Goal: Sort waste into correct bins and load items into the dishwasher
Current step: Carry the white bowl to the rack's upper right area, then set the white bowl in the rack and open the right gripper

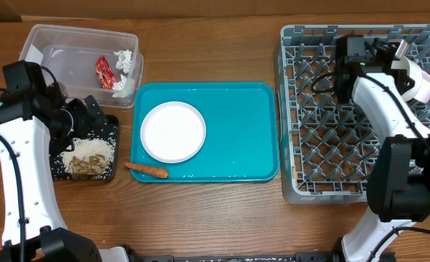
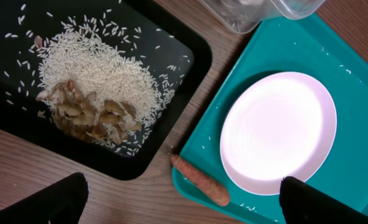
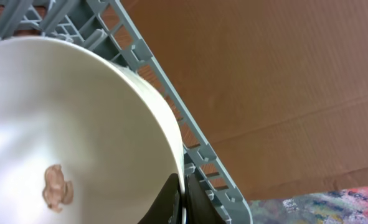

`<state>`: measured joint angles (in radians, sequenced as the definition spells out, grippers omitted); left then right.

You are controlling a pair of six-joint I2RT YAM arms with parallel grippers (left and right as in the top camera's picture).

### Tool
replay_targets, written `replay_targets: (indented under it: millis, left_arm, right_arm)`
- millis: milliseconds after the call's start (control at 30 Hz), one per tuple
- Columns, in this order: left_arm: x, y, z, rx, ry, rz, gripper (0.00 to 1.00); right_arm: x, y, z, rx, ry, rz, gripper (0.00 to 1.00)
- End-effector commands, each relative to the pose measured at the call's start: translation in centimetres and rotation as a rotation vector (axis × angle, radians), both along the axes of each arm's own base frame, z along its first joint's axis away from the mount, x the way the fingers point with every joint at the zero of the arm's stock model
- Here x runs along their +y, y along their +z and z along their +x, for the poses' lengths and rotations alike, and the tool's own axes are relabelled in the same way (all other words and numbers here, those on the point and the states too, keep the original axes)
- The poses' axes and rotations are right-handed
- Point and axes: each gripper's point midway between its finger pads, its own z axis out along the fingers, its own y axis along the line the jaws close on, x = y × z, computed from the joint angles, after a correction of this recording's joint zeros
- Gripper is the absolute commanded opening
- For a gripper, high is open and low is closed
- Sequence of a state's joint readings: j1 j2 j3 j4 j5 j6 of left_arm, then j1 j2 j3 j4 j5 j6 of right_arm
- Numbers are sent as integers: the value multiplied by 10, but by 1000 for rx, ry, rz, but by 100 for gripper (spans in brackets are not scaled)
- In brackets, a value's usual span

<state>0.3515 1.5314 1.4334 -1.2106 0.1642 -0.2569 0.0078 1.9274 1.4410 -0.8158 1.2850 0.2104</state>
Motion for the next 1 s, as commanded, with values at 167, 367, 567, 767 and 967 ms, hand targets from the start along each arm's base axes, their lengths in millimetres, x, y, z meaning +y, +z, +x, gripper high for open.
replay_targets:
  millis: [167,367,567,767,967]
  left_arm:
    - [-1,4,3,-17,10,-10,100]
    - [-1,4,3,-17,10,-10,100]
    - [-1,4,3,-17,10,-10,100]
    - [-1,4,3,-17,10,-10,100]
    - [-1,4,3,-16,10,-11,100]
  right_arm:
    - [45,-24,9,31,112,55,4]
    - [69,-36,14,57,177,125,6]
    - [96,-75,0,193,237,355,11]
    - [109,-92,-19,218,195,498,19]
    - [109,-74,-20,166,199,503,19]
